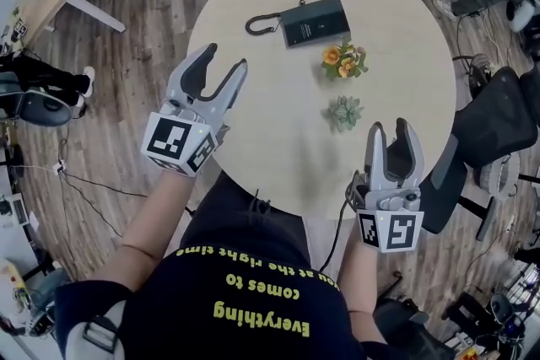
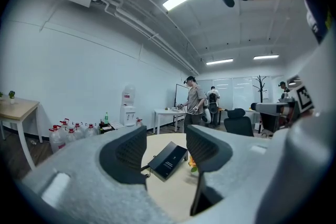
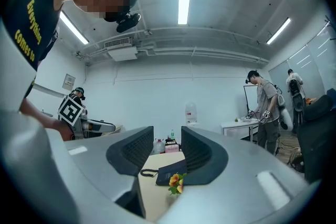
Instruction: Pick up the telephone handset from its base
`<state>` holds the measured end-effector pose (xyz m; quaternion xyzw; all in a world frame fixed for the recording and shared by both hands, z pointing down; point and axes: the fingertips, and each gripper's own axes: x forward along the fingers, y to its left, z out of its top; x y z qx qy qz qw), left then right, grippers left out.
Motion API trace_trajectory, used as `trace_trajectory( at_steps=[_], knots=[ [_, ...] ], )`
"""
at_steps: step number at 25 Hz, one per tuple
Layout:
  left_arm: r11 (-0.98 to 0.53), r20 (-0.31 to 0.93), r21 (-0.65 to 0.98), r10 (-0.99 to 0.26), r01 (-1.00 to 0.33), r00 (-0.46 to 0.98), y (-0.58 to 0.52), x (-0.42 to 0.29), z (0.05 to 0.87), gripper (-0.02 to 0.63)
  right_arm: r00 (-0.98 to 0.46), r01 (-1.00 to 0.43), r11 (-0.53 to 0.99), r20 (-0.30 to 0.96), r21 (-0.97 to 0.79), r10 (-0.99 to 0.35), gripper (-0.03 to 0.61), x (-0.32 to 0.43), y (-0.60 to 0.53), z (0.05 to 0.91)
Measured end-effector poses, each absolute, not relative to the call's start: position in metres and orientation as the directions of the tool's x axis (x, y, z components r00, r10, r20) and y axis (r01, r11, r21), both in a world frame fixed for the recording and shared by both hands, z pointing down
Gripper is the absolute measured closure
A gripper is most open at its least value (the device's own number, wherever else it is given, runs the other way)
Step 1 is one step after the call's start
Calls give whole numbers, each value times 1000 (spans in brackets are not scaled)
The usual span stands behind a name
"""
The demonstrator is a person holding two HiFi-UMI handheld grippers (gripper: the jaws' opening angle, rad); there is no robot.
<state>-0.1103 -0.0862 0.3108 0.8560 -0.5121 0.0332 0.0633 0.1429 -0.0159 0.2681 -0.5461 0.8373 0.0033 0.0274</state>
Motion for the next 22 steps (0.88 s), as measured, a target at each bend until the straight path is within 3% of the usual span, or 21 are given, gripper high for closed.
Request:
trace_trajectory(
  at_steps=[10,22],
  knots=[
    [-542,126,95,-825,-835,550,-143,-107,318,373,-352,-935,353,-31,-31,-935,408,130,-62,278],
    [-598,215,123,-763,-792,610,-212,-93,374,362,-264,-964,264,9,-41,-964,407,140,-107,311]
  ],
)
